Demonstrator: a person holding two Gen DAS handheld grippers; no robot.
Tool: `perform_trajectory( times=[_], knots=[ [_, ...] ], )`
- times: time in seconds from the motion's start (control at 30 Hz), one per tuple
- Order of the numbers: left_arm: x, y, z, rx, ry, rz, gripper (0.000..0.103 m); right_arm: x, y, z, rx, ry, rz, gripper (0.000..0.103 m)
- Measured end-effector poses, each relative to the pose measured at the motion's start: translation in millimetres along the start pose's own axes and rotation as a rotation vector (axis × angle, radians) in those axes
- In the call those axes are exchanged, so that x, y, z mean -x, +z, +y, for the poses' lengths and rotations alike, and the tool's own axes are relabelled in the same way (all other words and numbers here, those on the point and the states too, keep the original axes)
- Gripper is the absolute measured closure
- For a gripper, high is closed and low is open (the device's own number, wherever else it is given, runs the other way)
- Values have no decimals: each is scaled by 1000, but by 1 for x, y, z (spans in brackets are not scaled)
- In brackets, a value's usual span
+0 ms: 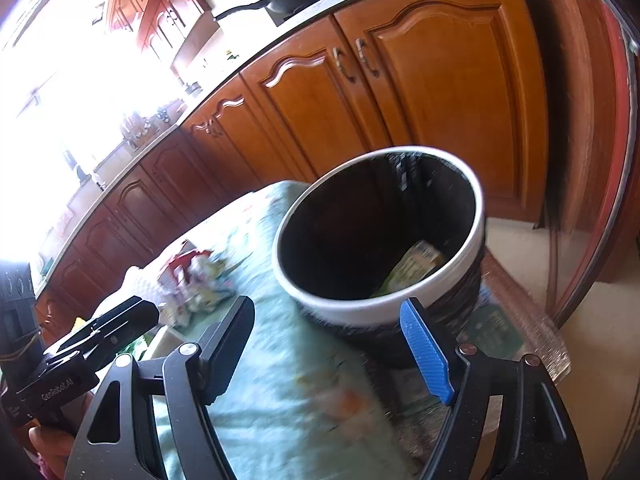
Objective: Collect trash
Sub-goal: 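Move both tools back toward the remaining trash on the table, then grasp the crushed green can with the left tool while the right tool grasps the white foam block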
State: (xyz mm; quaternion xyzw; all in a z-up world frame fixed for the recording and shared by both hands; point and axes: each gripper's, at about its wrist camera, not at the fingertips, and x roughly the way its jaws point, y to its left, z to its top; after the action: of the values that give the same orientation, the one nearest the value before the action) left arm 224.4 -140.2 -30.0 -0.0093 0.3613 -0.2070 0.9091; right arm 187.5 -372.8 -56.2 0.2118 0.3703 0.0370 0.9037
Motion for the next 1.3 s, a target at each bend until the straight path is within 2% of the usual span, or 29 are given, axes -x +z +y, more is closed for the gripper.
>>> perform_trajectory(
  times=[0.37, 0.63, 1.03, 1.3],
  knots=[
    [63, -37, 49, 84, 81, -16, 30, -4, -40, 48, 27, 64, 59, 26],
    [93, -50, 82, 156, 116, -29, 30, -9, -64, 83, 55, 95, 89, 26],
    [102, -55, 124, 217, 143, 5, 30, -21, -94, 138, 160, 116, 105, 26],
    [79, -48, 151, 249, 121, 61, 29, -49, -104, 167, 241, 87, 138, 26]
  ],
)
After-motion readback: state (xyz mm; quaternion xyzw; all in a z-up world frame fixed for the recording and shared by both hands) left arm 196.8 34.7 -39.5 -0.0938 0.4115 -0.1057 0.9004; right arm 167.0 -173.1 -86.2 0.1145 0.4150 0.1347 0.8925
